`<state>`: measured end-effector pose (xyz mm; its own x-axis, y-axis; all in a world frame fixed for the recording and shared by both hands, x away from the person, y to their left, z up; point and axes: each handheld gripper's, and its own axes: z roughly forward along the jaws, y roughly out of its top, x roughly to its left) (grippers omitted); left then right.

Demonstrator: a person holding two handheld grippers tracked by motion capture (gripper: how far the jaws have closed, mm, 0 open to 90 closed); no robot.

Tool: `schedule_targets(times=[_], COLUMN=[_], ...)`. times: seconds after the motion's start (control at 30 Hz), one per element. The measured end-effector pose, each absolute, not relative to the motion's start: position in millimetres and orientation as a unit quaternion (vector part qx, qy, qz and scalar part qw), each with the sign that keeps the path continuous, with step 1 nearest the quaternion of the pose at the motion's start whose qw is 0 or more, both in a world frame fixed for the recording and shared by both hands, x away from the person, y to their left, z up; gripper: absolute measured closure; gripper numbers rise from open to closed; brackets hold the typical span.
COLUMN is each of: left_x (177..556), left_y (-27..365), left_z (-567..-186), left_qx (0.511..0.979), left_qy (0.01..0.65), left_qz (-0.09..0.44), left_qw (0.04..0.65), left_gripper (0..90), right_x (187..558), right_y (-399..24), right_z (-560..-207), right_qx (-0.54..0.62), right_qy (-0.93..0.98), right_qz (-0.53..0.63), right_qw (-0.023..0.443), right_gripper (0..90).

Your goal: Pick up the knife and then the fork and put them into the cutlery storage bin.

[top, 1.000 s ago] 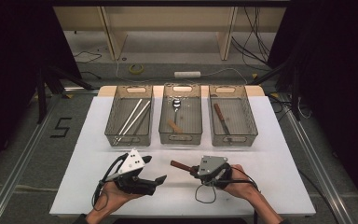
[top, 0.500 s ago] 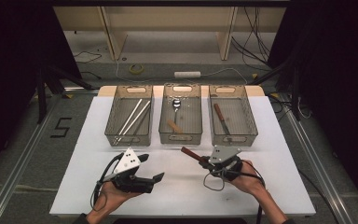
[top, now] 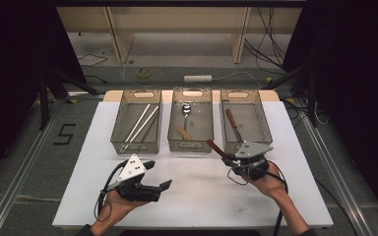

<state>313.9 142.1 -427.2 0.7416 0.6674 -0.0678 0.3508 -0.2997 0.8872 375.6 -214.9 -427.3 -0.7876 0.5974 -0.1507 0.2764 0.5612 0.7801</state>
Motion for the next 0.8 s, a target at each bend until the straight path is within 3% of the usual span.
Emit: schedule_targets(times=[0.8], left_x=[315], left_y=[144], left_z=[-428], left_qx=[0.785], left_qy=[0.327], left_qz=[0.162], left_qw=[0.500], left_gripper=[16.2], right_x=[395], right_y=[-244], right_z=[-414], right_qx=[0.316], right_qy=[0.823], right_qz=[0.421], right_qw=[0.214], right_gripper=[77.9])
